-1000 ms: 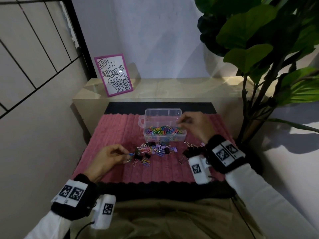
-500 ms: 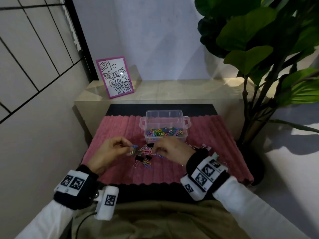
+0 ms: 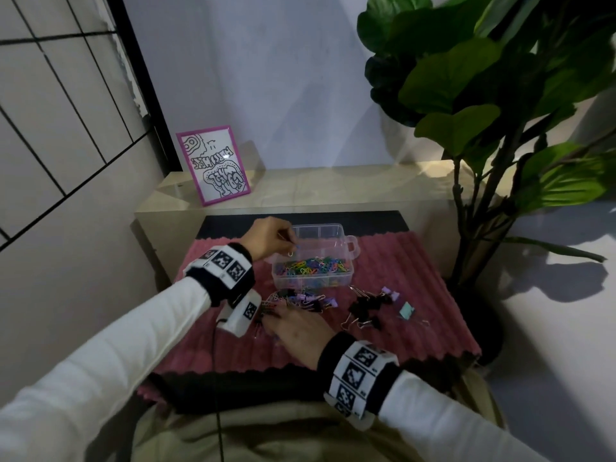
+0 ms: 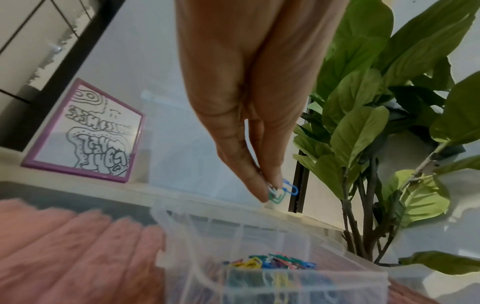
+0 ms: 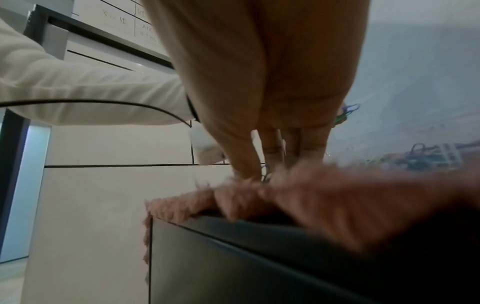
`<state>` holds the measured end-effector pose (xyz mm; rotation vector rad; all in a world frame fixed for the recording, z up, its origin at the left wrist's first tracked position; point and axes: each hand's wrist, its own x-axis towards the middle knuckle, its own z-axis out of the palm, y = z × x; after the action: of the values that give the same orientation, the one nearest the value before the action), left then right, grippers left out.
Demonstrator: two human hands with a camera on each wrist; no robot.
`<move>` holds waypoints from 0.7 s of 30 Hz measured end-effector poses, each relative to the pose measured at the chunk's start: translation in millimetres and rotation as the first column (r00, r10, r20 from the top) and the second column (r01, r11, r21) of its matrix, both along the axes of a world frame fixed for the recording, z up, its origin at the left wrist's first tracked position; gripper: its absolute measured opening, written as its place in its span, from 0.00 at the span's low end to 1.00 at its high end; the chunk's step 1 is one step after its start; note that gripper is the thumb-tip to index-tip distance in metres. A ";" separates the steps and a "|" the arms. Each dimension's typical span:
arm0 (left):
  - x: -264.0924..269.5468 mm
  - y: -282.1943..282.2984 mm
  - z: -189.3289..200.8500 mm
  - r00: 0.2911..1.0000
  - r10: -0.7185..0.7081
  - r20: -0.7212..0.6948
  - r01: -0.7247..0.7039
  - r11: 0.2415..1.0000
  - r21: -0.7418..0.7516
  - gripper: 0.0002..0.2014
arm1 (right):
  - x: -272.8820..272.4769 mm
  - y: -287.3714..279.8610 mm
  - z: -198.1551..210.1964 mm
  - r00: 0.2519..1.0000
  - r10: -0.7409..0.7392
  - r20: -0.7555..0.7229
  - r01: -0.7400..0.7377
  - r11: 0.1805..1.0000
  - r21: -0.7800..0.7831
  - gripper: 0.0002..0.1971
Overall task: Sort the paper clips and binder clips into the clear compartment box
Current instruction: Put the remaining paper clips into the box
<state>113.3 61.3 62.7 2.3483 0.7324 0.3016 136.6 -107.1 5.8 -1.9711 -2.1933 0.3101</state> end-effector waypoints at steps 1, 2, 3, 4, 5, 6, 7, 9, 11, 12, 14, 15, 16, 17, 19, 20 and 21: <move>7.7 -0.6 1.5 1.000 -0.010 -0.005 0.010 1.000 -0.020 0.06 | -0.1 -0.6 -1.1 0.999 0.004 -0.036 -0.004 1.000 0.011 0.11; 14.8 -1.1 1.4 1.000 -0.020 -0.018 0.020 0.999 -0.039 0.05 | 0.9 -0.9 -2.1 0.997 0.011 -0.073 -0.010 1.000 0.014 0.10; 20.7 -1.1 0.1 0.999 -0.032 -0.039 0.030 0.998 -0.055 0.05 | 2.7 -1.4 -2.5 0.994 0.011 -0.105 -0.010 1.000 0.009 0.09; 24.9 -0.8 -2.5 0.997 -0.043 -0.066 0.039 0.997 -0.063 0.06 | 5.3 -1.6 -3.8 0.990 0.000 -0.143 0.000 1.000 0.001 0.07; 27.2 -0.4 -5.1 0.993 -0.051 -0.102 0.045 0.997 -0.060 0.06 | 8.3 -2.2 -4.6 0.980 -0.023 -0.198 0.022 1.000 -0.005 0.07; 28.1 -0.5 -8.0 0.988 -0.062 -0.139 0.055 0.997 -0.050 0.07 | 11.7 -2.7 -6.0 0.964 -0.051 -0.262 0.050 0.999 -0.009 0.06; 28.2 -1.0 -10.2 0.982 -0.076 -0.172 0.070 0.997 -0.035 0.08 | 15.6 -4.1 -6.3 0.943 -0.080 -0.322 0.084 0.996 -0.003 0.05; 23.4 -3.7 -11.1 0.972 -0.102 -0.213 0.112 0.993 0.036 0.09 | 26.7 -7.9 -6.9 0.892 -0.137 -0.430 0.163 0.986 0.022 0.04; 13.4 -7.0 -10.1 0.982 -0.069 -0.178 0.095 0.985 0.144 0.09 | 42.6 -13.7 -4.1 0.823 -0.185 -0.537 0.246 0.968 0.044 0.03; 6.6 -8.6 -9.4 0.992 -0.038 -0.122 0.059 0.983 0.171 0.08 | 51.9 -16.3 -0.7 0.789 -0.209 -0.578 0.294 0.954 0.056 0.03; -12.5 -11.7 -6.0 1.000 0.029 0.011 -0.030 0.987 0.158 0.04 | 72.9 -16.4 6.9 0.732 -0.262 -0.629 0.394 0.916 0.077 0.04; -23.1 -12.9 -4.0 0.997 0.062 0.048 -0.068 0.988 0.140 0.04 | 82.9 -13.6 11.9 0.718 -0.285 -0.635 0.438 0.894 0.094 0.05; -34.1 -13.5 -3.7 0.994 0.087 0.060 -0.094 0.987 0.128 0.04 | 91.7 -8.5 16.2 0.713 -0.306 -0.631 0.474 0.873 0.111 0.06; -45.0 -14.6 -3.8 0.993 0.101 0.061 -0.108 0.985 0.131 0.05 | 98.9 -2.2 21.1 0.708 -0.316 -0.632 0.494 0.861 0.123 0.06; -64.3 -18.6 -7.2 0.992 0.112 0.053 -0.119 0.979 0.163 0.06 | 109.9 10.8 30.3 0.714 -0.327 -0.619 0.503 0.855 0.129 0.06; -75.5 -18.9 -11.1 0.991 0.125 0.039 -0.130 0.978 0.161 0.07 | 111.3 19.1 34.3 0.732 -0.332 -0.596 0.497 0.858 0.133 0.06; -82.7 -21.3 -17.2 0.991 0.132 0.014 -0.133 0.982 0.136 0.07 | 114.2 24.1 37.1 0.753 -0.342 -0.562 0.492 0.860 0.137 0.07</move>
<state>30.6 40.0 45.5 2.4305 0.8932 0.4273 250.8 -83.0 42.9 -1.8722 -1.3274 0.3863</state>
